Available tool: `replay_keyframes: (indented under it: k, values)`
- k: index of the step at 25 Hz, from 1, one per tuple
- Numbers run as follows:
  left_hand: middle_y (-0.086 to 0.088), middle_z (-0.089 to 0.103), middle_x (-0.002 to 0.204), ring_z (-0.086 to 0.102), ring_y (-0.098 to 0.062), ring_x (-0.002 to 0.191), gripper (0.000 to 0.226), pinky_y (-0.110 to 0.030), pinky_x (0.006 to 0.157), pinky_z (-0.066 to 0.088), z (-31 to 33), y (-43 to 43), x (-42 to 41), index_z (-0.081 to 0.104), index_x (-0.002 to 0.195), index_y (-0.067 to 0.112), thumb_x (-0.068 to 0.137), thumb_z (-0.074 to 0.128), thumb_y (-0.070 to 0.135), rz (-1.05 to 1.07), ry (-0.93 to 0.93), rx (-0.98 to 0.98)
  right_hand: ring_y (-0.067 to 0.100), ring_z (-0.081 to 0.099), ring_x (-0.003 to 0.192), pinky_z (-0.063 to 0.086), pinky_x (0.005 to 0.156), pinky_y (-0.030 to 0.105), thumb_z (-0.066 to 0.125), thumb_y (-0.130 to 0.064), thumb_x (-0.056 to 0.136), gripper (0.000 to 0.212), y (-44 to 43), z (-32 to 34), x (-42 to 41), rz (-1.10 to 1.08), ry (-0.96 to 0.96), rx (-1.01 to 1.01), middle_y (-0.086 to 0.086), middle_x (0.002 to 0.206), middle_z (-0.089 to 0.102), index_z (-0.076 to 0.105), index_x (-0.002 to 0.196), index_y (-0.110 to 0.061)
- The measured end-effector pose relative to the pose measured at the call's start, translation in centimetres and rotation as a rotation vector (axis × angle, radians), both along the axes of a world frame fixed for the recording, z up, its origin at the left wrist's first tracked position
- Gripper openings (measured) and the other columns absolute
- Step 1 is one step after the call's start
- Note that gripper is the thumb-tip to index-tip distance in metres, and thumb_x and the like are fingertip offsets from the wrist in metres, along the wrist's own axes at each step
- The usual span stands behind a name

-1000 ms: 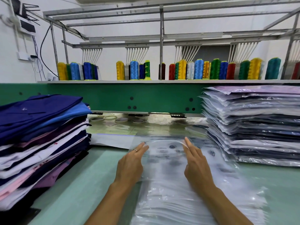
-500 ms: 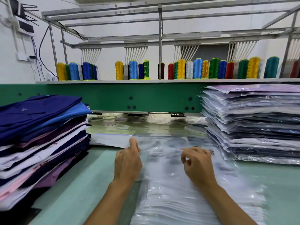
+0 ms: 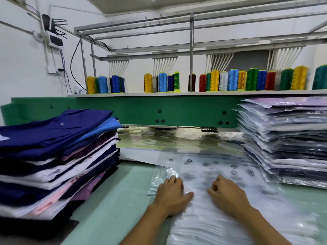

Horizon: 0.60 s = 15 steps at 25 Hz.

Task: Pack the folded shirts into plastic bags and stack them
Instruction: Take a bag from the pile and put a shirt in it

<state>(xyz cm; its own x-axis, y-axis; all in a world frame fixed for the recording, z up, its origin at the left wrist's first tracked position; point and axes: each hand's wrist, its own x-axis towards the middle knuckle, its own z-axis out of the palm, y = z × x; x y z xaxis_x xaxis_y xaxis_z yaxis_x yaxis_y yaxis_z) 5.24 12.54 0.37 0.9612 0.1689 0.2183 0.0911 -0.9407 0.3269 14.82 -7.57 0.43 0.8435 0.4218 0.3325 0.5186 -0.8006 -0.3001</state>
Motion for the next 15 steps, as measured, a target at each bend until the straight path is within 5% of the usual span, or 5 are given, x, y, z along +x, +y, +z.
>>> replay_keyframes:
  k: [6,12,15]
  values:
    - [-0.005,0.063,0.124,0.058,-0.028,0.112,0.037,-0.040,0.093,0.049,6.3,3.7,-1.0,0.055,0.117,0.020,0.094,0.058,0.049,0.008,0.028,-0.013,0.022,0.058,0.075,0.037,0.057,0.029,0.044,-0.026,0.096,0.027,6.4,5.0,-1.0,-0.083,-0.062,-0.109,-0.003,0.076,0.054,0.044,0.070,-0.018]
    - [-0.008,0.064,0.121,0.057,-0.033,0.112,0.025,-0.042,0.091,0.047,16.6,12.2,-5.1,0.052,0.117,0.016,0.095,0.052,0.026,0.272,-0.228,0.309,0.027,0.063,0.082,0.046,0.061,0.032,0.048,-0.028,0.091,0.016,17.8,11.7,-5.0,0.151,0.004,0.185,0.000,0.083,0.069,0.062,0.085,-0.021]
    - [-0.011,0.058,0.130,0.050,-0.036,0.122,0.036,-0.046,0.097,0.040,20.7,17.2,-8.4,0.049,0.123,0.012,0.091,0.056,0.026,0.505,-0.192,0.426,0.028,0.066,0.085,0.054,0.075,0.036,0.052,-0.025,0.090,0.014,23.2,14.6,-7.5,0.315,0.111,0.377,0.003,0.084,0.074,0.065,0.086,-0.021]
